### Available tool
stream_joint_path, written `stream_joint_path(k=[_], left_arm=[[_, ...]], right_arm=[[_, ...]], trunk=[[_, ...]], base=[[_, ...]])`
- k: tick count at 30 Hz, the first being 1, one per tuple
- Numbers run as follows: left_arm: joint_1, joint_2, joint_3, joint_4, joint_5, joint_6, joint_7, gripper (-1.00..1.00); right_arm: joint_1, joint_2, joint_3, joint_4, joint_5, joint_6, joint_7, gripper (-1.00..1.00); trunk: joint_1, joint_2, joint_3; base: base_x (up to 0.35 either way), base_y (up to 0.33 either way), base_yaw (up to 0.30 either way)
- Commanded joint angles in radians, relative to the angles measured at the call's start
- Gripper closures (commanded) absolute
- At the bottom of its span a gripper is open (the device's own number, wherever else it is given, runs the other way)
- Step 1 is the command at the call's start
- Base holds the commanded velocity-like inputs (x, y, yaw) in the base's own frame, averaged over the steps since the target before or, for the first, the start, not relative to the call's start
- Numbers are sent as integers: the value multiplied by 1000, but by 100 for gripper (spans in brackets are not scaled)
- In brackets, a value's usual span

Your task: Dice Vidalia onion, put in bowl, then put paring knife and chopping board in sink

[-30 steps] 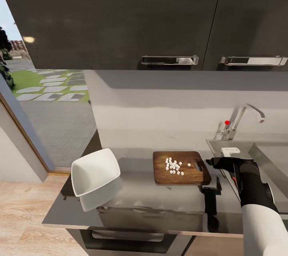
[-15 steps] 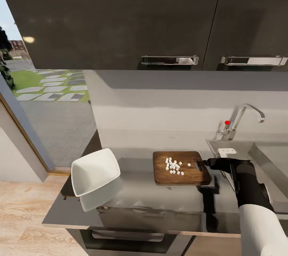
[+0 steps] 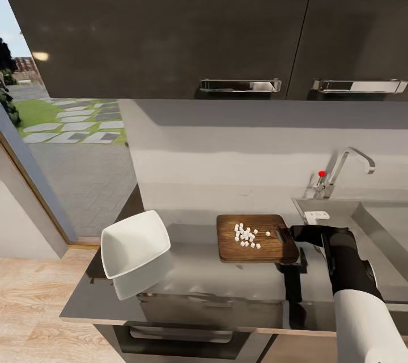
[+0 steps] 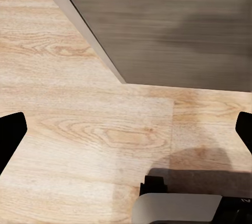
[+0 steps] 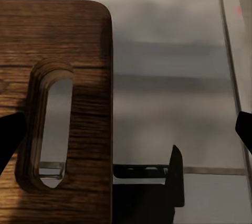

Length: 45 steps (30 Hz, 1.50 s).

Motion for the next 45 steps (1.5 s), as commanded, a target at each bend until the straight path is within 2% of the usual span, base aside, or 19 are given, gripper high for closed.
stream_joint_path(k=[1, 12, 45], left_arm=[[-2, -1, -9, 4, 7, -6, 1, -100], [-2, 0, -9, 4, 7, -6, 1, -100], [-2, 0, -9, 4, 7, -6, 1, -100]], right_arm=[[-1, 1, -2, -1, 11, 2, 9, -100], [-1, 2, -2, -1, 11, 3, 8, -100], [-1, 2, -2, -1, 11, 3, 8, -100]], trunk=[[0, -2, -2], [0, -2, -6], [0, -2, -53]], base=[[0, 0, 0], [0, 0, 0], [0, 0, 0]])
